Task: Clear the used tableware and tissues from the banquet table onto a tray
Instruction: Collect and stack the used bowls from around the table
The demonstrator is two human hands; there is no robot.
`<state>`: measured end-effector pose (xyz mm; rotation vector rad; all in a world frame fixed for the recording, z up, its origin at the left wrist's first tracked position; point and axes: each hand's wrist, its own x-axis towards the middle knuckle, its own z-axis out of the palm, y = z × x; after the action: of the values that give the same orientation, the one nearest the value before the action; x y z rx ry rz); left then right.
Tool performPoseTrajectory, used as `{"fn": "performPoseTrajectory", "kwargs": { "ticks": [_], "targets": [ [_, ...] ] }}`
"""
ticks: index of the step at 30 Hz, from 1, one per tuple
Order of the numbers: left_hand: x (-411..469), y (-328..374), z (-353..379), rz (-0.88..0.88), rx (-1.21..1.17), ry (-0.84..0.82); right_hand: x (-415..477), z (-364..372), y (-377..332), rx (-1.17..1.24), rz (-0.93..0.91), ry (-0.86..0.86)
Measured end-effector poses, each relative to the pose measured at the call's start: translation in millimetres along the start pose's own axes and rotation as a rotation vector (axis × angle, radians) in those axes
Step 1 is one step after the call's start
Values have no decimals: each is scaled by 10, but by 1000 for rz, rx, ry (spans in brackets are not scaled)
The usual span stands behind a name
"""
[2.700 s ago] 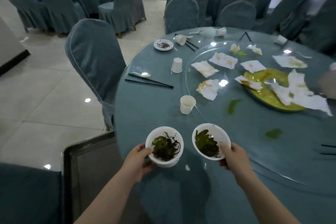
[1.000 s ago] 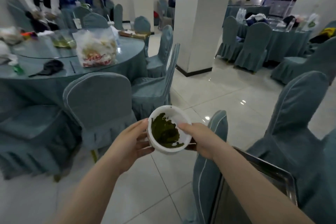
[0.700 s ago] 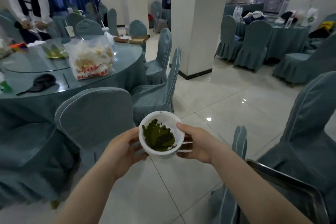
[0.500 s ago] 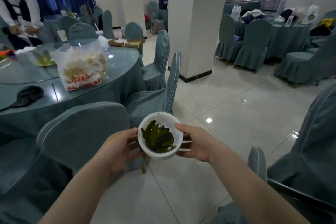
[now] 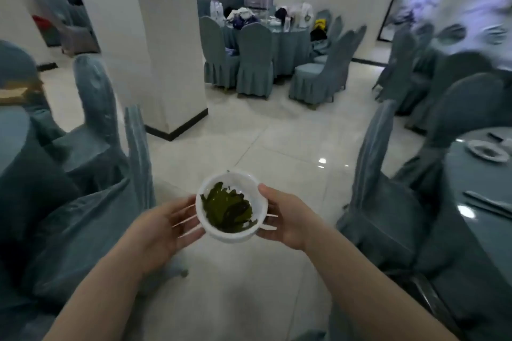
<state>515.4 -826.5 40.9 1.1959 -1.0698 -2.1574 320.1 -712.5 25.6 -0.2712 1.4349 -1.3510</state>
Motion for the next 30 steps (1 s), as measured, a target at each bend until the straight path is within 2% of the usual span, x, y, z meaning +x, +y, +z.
{"fn": "performPoseTrajectory", "kwargs": {
  "ticks": [7,12,15,25,30],
  "targets": [
    [1436,610,1059,-56,170,-365,496,-680,-720,244,-140,335],
    [2075,684,2196,-93,353,-578,545,-1361,-1016,464,-244,554],
    [2409,637,2881,-122,432,-720,597,-1815,-1169,505,-322,648],
    [3238,388,4617,-235,605,-939,855,-2956,-1437,837,-416,876],
    [3607,215,5385,-306,724,-1064,1038,-3356,-1629,900,-439,1043]
  ]
}}
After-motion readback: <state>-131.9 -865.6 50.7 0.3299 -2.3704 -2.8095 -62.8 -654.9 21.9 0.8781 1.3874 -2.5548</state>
